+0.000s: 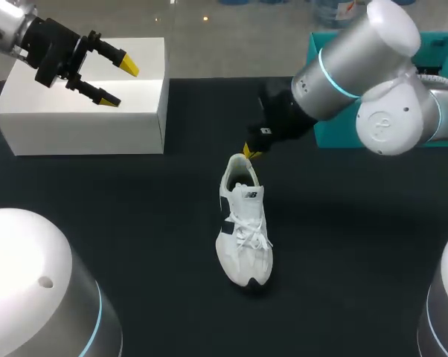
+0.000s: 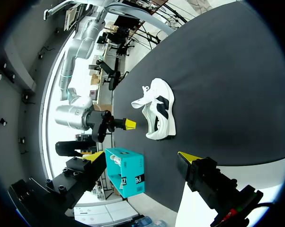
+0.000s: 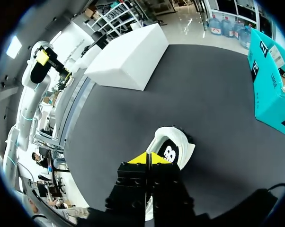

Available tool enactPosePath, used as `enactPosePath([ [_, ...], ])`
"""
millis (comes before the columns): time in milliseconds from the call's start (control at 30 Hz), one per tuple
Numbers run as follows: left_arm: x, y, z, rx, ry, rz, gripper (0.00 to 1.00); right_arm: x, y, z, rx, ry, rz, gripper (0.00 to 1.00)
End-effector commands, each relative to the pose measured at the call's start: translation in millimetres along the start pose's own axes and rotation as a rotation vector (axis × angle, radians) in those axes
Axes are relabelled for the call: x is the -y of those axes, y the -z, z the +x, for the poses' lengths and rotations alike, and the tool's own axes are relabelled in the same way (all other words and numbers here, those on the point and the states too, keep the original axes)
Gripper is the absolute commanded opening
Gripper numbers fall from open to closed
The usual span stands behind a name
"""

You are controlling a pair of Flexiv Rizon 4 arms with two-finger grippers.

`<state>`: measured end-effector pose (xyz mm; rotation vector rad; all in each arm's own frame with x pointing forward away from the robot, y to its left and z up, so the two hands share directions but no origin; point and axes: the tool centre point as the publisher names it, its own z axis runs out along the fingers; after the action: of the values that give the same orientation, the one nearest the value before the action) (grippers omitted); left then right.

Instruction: Take the shoe out of the shoebox, open the shoe tongue, remove and reinsert the insole, then place the shoe into the shoebox

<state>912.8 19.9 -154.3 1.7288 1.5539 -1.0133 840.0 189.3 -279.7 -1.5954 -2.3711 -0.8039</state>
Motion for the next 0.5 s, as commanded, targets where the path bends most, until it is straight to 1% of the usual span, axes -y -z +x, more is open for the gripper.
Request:
enactPosePath([
  [33,-0.1,0.4,0.1,-0.002,-0.001,0.001,1.00,0.1,-0.8,2.8,0.061,-0.002,-0.001,0.00],
  [67,-0.1,0.4,0.1,-0.002,-0.001,0.001,1.00,0.1,-0.8,2.8,0.061,-0.002,-0.001,0.00],
  [133,-0.1,0.4,0.1,-0.002,-0.001,0.001,1.00,-5.8,-10.3,2.3,0.170,0.000,0.029,0.00],
  [267,-0.1,0.4,0.1,-0.002,-0.001,0.001,1.00,-5.2,-33.2,-5.6,0.349,-0.029,0.060,0.00],
  [333,-0.1,0.4,0.1,-0.002,-0.001,0.001,1.00,-3.0,-43.9,-8.2,0.396,-0.040,0.047,0.00],
  [400,-0.1,0.4,0.1,-0.002,-0.001,0.001,1.00,-0.9,-53.6,-11.3,0.422,-0.041,0.043,0.00],
  [433,-0.1,0.4,0.1,-0.002,-0.001,0.001,1.00,-0.1,-57.7,-11.8,0.452,-0.041,0.050,0.00],
  [500,-0.1,0.4,0.1,-0.002,-0.001,0.001,1.00,1.5,-63.2,-13.1,0.457,-0.043,0.049,0.00],
])
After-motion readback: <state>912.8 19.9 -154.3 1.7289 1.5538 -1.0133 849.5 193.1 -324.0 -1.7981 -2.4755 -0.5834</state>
